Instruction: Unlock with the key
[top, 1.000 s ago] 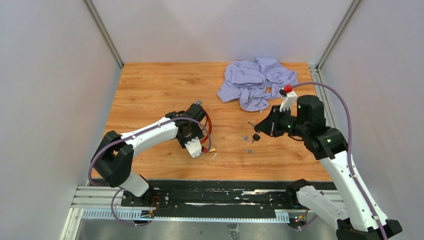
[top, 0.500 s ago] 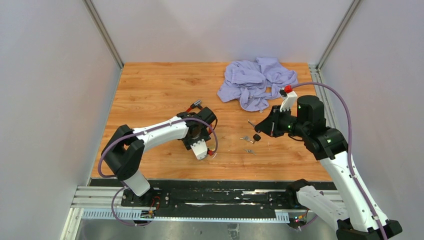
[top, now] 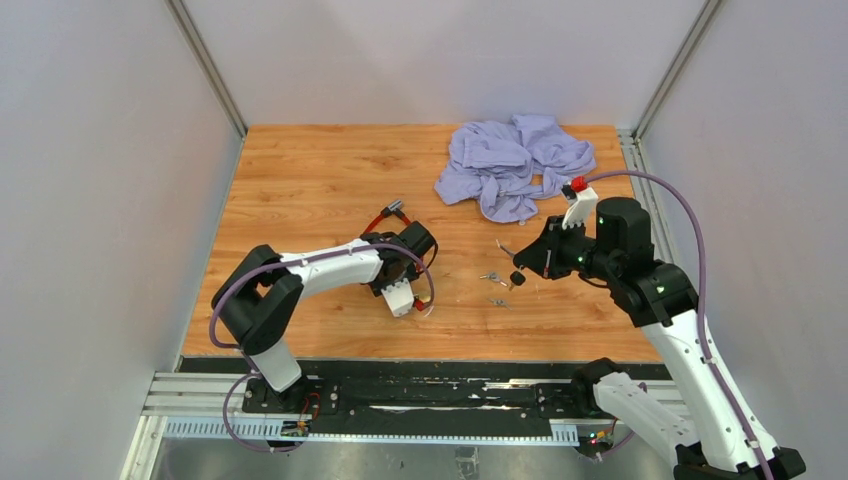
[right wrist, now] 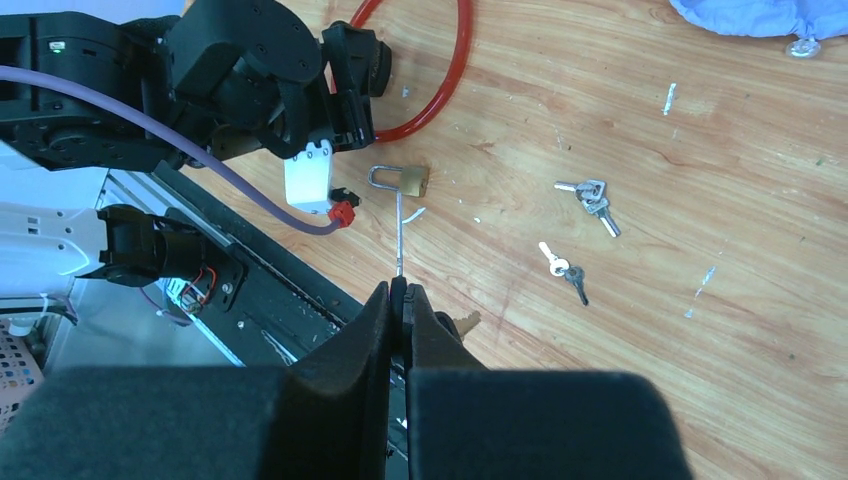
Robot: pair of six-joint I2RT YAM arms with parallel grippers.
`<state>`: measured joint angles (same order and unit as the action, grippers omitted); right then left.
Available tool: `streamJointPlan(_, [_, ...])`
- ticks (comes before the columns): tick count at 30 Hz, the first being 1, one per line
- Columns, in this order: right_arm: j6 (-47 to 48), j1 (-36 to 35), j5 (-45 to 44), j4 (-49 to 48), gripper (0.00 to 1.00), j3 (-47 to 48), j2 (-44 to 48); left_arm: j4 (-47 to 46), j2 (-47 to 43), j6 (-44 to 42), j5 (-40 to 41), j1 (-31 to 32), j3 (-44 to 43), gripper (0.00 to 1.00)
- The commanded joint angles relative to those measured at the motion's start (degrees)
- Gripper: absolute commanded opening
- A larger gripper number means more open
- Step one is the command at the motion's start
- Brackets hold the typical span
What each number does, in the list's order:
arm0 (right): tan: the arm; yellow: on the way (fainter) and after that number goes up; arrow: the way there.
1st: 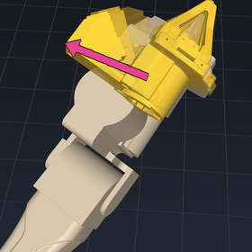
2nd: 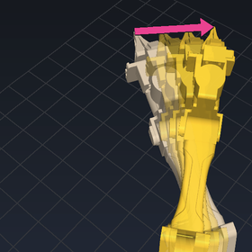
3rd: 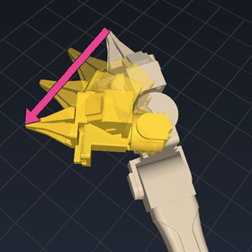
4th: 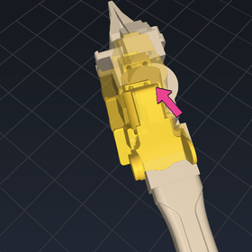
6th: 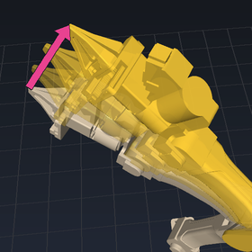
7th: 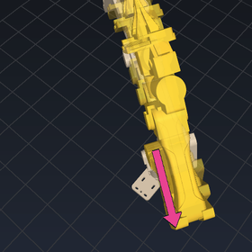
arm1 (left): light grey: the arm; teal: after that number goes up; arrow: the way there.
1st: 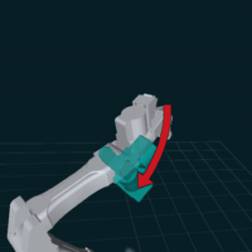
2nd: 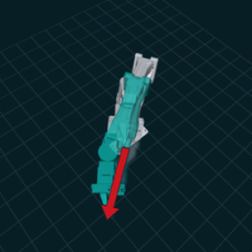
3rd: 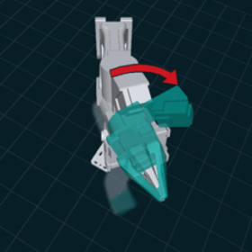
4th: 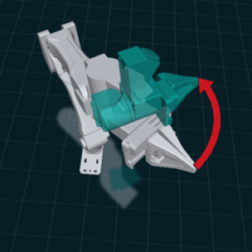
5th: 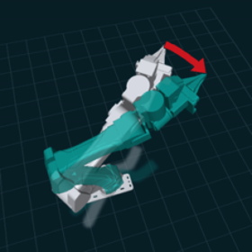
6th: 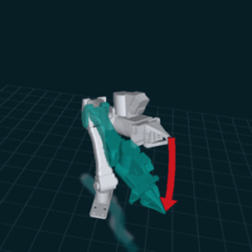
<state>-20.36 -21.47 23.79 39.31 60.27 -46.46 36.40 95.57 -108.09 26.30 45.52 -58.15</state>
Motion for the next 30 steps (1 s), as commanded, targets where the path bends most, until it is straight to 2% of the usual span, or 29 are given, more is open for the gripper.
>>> streamJointPlan(1, [1.52, 0.87, -1.59, 1.01, 0.01, -0.25, 0.83, -2.83, 1.32, -0.26, 5.95, 1.64, 0.83, 0.65])
streamJointPlan(10, [1.44, 0.91, -1.2, 0.98, 0.01, -0.59, 0.24, -4.41, 1.84, 2.05, 8.53, 3.09, 2.75, 0.57])
streamJointPlan(19, [1.66, 0.82, -0.93, 0.8, 0.01, -0.9, 0.27, -5.16, 2.55, 5.03, 9.56, 3.09, 3.52, 0.59])
streamJointPlan(22, [1.56, 0.86, -0.94, 0.99, 0.0, -0.4, 0.08, -6.32, 2.96, 5.98, 8.91, 3.06, 3.3, 0.57])
streamJointPlan(27, [1.44, 0.89, -1.02, 1.36, 0.01, -0.18, 0.22, -6.32, 4.55, 9.95, 8.24, 2.65, 1.7, 0.47])
streamJointPlan(28, [1.46, 0.84, -1.03, 1.45, 0.01, -0.18, 0.37, -4.09, 5.11, 12.48, 7.16, 2.65, 0.3, 0.42])
streamJointPlan(30, [1.65, 0.9, -0.99, 1.49, 0.01, -0.26, 0.49, -3.18, 6.0, 15.62, 6.75, 2.65, -1.13, 0.25])
